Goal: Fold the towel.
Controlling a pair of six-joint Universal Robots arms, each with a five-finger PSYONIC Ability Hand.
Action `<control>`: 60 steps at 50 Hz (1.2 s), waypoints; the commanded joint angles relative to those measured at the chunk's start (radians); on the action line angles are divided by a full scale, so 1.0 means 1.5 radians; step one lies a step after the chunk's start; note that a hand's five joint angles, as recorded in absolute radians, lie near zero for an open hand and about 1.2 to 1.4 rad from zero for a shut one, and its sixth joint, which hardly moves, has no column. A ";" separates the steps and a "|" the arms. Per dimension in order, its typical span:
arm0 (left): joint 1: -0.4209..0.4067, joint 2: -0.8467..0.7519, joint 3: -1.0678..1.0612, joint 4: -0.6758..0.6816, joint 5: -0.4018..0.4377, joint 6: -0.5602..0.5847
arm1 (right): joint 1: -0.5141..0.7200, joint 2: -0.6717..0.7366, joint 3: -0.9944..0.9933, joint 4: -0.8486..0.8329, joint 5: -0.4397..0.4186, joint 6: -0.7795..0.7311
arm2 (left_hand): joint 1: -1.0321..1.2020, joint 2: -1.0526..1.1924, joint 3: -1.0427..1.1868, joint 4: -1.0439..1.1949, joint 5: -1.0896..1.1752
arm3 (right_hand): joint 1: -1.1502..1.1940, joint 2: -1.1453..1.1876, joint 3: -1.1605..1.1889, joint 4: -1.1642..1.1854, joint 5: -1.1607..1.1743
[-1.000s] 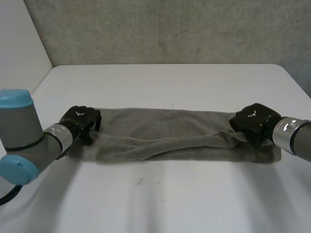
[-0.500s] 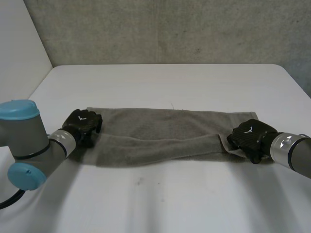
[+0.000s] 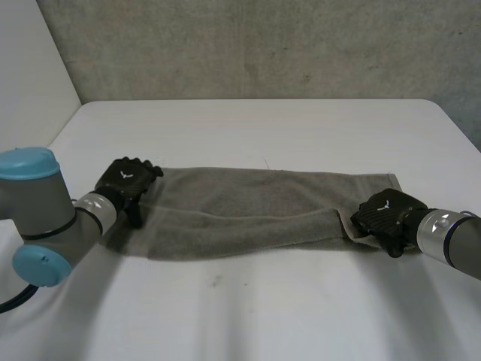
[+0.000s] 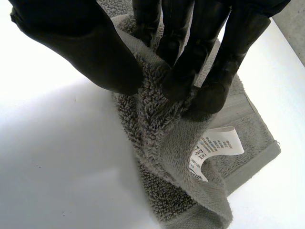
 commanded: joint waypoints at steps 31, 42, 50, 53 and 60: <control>0.003 -0.070 0.050 -0.002 -0.016 0.008 | -0.005 0.016 -0.002 -0.004 0.004 -0.006 | 0.580 0.584 0.584 0.582 0.587 | 0.040 0.042 0.038 0.037 0.027; 0.004 -0.050 0.049 -0.003 -0.016 0.008 | -0.019 0.013 -0.033 -0.044 0.005 0.010 | 0.744 0.749 0.748 0.746 0.751 | 0.040 0.042 0.038 0.037 0.027; 0.008 -0.040 0.059 -0.001 -0.024 0.008 | -0.016 0.043 -0.106 -0.071 0.011 0.042 | 0.744 0.749 0.748 0.746 0.751 | 0.040 0.042 0.038 0.037 0.027; 0.010 -0.040 0.059 0.001 -0.038 0.007 | -0.016 0.051 -0.120 -0.069 0.012 0.043 | 0.744 0.749 0.748 0.746 0.751 | 0.040 0.042 0.038 0.037 0.027; 0.012 -0.041 0.048 0.002 -0.035 0.005 | -0.016 0.057 -0.103 -0.070 0.007 0.043 | 0.304 0.308 0.308 0.306 0.311 | 0.040 0.042 0.038 0.037 0.027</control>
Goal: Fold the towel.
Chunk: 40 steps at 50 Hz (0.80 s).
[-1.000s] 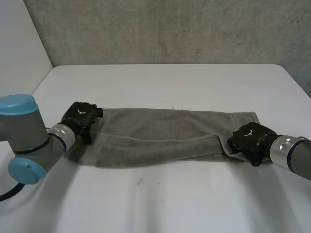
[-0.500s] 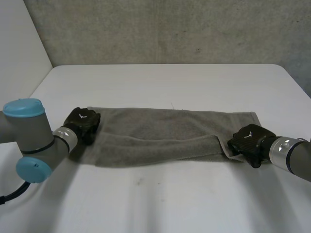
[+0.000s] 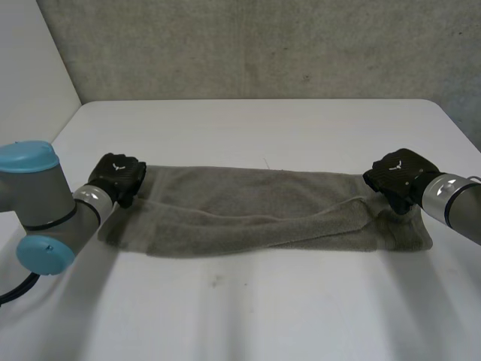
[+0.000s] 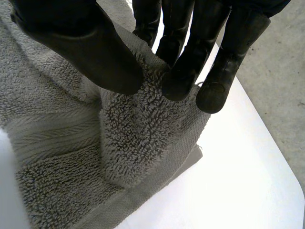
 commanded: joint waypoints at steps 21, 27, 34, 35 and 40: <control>0.002 -0.049 0.028 -0.001 -0.006 0.004 | 0.000 0.029 0.018 0.001 0.000 -0.010 | -0.153 -0.155 -0.154 -0.156 -0.157 | 0.040 0.042 0.038 0.037 0.026; 0.002 -0.048 0.022 -0.005 -0.004 0.004 | 0.000 0.034 0.018 0.001 0.000 -0.010 | -0.011 -0.013 -0.012 -0.013 -0.014 | 0.040 0.042 0.038 0.037 0.026; 0.002 -0.048 0.020 -0.010 -0.001 0.005 | 0.000 0.034 0.017 0.000 0.001 -0.010 | 0.155 0.153 0.154 0.153 0.152 | 0.040 0.042 0.038 0.037 0.026; 0.002 -0.048 0.020 -0.011 0.000 0.005 | 0.000 0.034 0.017 0.000 0.001 -0.010 | 0.202 0.200 0.201 0.200 0.199 | 0.040 0.042 0.038 0.037 0.026; 0.002 -0.046 0.023 -0.015 0.000 0.004 | 0.000 0.033 0.016 0.001 0.002 -0.010 | 0.203 0.201 0.202 0.200 0.199 | 0.040 0.042 0.038 0.037 0.026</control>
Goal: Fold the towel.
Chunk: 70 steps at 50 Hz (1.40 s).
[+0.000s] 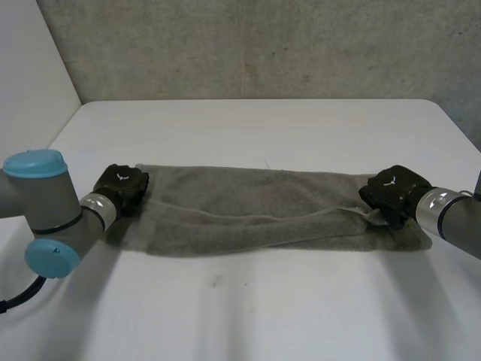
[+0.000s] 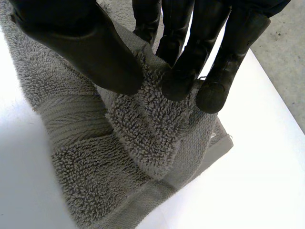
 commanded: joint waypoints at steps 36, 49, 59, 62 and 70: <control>0.001 -0.005 0.019 -0.013 -0.001 -0.005 | 0.000 -0.001 -0.001 0.002 0.003 0.000 | -0.486 -0.494 -0.493 -0.494 -0.487 | 0.040 0.042 0.038 0.037 0.027; 0.001 -0.004 0.017 -0.021 0.001 -0.004 | 0.000 0.000 -0.001 0.002 0.003 0.001 | -0.114 -0.122 -0.121 -0.122 -0.114 | 0.040 0.042 0.038 0.037 0.027; 0.001 -0.011 0.016 -0.017 0.003 -0.004 | 0.000 0.003 0.000 0.002 0.003 0.001 | -0.136 -0.144 -0.143 -0.144 -0.136 | 0.040 0.042 0.038 0.037 0.027; 0.001 -0.018 0.018 -0.017 0.003 -0.004 | 0.000 0.003 0.000 0.002 0.003 0.001 | -0.126 -0.134 -0.133 -0.134 -0.126 | 0.040 0.042 0.038 0.037 0.027; 0.001 -0.012 0.020 -0.018 -0.002 -0.003 | 0.000 0.002 -0.001 0.002 0.003 0.000 | 0.162 0.153 0.154 0.153 0.161 | 0.040 0.042 0.038 0.037 0.027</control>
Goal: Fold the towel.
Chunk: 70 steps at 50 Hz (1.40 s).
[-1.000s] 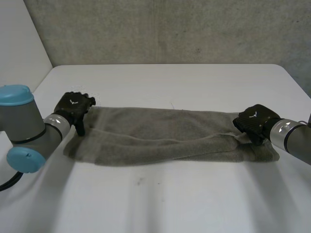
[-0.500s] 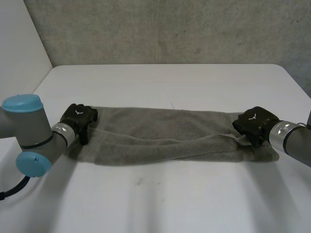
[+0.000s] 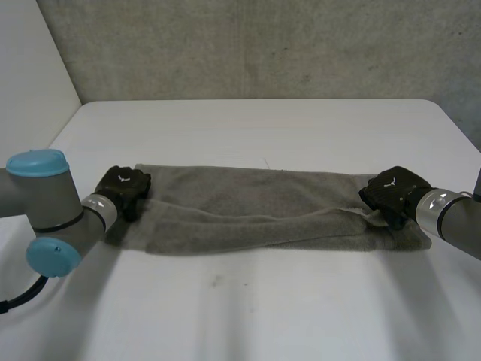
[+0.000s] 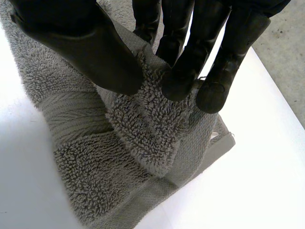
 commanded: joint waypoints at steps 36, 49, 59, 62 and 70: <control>-0.001 -0.035 0.156 0.069 -0.015 -0.086 | 0.014 0.176 -0.323 -0.052 0.029 0.076 | 0.295 0.271 0.269 0.268 0.316 | 0.040 0.042 0.038 0.037 0.027; 0.000 -0.086 0.175 0.070 -0.020 -0.085 | 0.009 0.289 -0.441 -0.052 0.059 0.075 | 0.295 0.271 0.269 0.268 0.316 | 0.040 0.042 0.038 0.037 0.027; 0.000 -0.042 0.145 0.061 -0.021 -0.087 | 0.010 0.244 -0.400 -0.043 0.054 0.080 | 0.295 0.271 0.269 0.268 0.316 | 0.040 0.042 0.038 0.037 0.027; 0.000 -0.024 0.131 0.059 -0.021 -0.087 | 0.011 0.193 -0.371 -0.043 0.051 0.079 | 0.295 0.271 0.269 0.268 0.316 | 0.040 0.042 0.038 0.037 0.027; 0.002 0.158 0.025 0.053 -0.022 -0.125 | 0.013 0.020 -0.301 -0.041 0.050 0.119 | 0.295 0.271 0.269 0.268 0.316 | 0.040 0.042 0.038 0.037 0.027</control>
